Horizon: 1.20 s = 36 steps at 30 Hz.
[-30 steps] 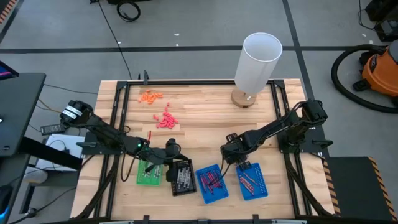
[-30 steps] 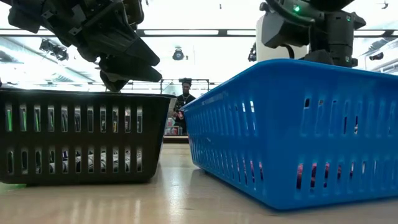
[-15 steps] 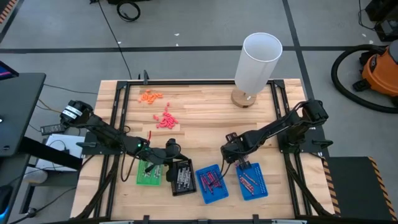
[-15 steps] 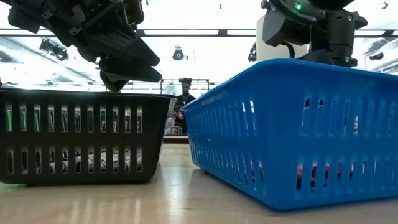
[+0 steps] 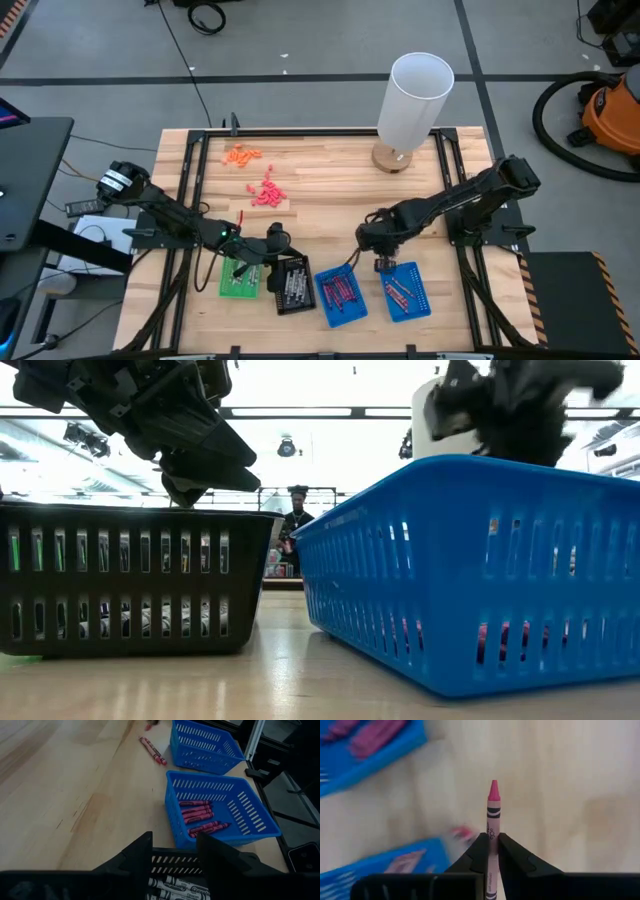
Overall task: Sort crayons
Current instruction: Put the pink crayon into the right blue bin
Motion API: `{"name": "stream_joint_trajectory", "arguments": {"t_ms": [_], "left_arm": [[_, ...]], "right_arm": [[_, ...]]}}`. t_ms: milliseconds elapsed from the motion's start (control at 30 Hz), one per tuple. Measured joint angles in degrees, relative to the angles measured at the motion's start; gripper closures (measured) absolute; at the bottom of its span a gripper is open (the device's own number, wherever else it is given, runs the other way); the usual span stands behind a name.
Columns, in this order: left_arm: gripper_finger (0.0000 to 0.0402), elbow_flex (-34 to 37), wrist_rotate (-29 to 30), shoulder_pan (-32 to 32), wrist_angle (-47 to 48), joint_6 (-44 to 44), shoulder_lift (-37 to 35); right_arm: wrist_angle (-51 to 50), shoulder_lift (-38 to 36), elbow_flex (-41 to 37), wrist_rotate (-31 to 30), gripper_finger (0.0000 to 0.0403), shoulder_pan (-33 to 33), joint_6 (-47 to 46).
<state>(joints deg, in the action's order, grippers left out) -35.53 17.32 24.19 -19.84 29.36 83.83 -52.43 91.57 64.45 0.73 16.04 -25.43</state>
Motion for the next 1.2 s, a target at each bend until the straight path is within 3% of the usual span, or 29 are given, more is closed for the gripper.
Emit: {"name": "stream_joint_trajectory", "arguments": {"t_ms": [200,700,1000,1200], "left_arm": [[0.0237,0.0,0.0,0.2,0.0,0.5,0.0],[0.0237,0.0,0.0,0.1,-0.5,1.3,0.0],[0.0237,0.0,0.0,0.1,-0.5,1.3,0.0],[0.0237,0.0,0.0,0.0,-1.6,0.9,0.0]], "right_arm": [[-3.8,-2.6,0.1,8.2,0.0364,4.6,-11.3],[-2.4,-3.6,-1.6,8.0,0.0355,15.8,-26.6],[-6.0,-3.6,-1.4,11.9,0.0303,14.1,-23.1],[-10.8,-3.6,-0.7,3.2,0.0298,9.3,-14.1]]}}
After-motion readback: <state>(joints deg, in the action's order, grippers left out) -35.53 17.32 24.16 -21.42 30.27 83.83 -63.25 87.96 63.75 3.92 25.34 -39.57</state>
